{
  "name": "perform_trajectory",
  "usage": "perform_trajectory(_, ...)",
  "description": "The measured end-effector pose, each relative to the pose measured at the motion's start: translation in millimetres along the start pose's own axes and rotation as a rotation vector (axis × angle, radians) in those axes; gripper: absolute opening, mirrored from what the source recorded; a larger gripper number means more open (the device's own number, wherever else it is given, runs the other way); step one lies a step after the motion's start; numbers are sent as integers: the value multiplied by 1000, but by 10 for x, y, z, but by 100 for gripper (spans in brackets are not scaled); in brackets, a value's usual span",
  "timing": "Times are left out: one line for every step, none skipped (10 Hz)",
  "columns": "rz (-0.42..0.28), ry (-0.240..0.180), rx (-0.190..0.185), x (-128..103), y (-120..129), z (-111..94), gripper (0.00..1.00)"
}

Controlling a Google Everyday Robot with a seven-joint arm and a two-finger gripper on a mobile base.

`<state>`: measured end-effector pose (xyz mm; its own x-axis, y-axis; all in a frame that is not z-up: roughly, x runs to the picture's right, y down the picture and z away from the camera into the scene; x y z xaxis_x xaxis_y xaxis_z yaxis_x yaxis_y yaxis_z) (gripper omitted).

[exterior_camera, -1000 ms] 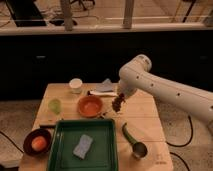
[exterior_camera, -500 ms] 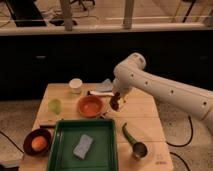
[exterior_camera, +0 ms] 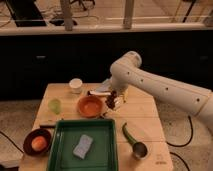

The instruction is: Place grapes in red bowl

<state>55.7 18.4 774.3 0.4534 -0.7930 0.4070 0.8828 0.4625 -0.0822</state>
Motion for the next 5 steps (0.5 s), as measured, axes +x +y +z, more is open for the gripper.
perform_trajectory(-16, -5, 5, -21, -82, 23, 2)
perform_trajectory(-33, -8, 6, -7, -114, 42, 2)
perform_trajectory(-42, -12, 7, 3, -122, 51, 2)
perform_trajectory(-59, -17, 7, 7, -160, 77, 2)
perform_trajectory(-74, -22, 7, -1, -204, 94, 2)
